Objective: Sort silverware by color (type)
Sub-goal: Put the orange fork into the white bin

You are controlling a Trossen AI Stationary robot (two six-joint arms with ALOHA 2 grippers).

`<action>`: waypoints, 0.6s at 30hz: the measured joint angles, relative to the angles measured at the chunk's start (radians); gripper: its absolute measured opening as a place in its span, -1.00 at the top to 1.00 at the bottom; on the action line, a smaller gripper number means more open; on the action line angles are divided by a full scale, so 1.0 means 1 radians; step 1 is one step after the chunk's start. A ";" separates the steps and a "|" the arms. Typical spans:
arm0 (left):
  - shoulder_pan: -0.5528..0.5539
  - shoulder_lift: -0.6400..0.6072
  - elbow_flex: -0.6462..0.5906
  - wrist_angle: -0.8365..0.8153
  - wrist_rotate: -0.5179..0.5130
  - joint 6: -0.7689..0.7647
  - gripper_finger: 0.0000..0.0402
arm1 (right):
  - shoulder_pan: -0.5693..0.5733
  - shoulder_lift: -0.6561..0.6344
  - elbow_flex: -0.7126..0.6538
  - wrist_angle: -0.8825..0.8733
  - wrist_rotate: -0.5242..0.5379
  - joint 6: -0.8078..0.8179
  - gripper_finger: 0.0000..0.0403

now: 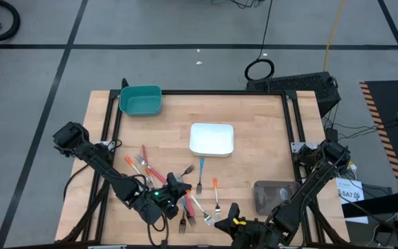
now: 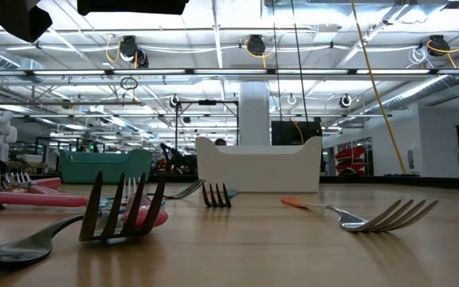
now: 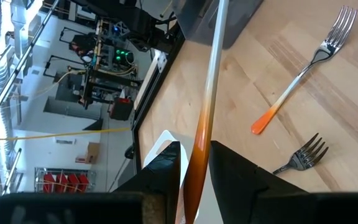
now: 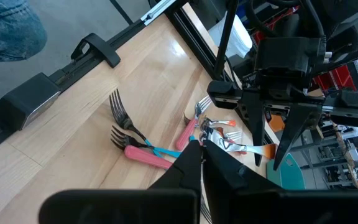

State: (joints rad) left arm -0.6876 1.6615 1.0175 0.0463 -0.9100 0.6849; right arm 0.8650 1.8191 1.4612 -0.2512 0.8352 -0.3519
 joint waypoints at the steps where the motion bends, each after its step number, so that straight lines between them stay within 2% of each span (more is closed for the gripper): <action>1: 0.000 0.000 0.000 0.000 0.000 0.000 0.54 | 0.000 0.000 0.000 0.000 0.000 0.000 1.00; 18: 0.002 0.000 0.000 0.002 -0.008 -0.006 0.54 | 0.000 0.000 0.000 0.000 0.000 0.000 1.00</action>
State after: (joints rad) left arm -0.6853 1.6615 1.0176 0.0482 -0.9176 0.6792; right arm 0.8650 1.8191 1.4612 -0.2512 0.8352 -0.3519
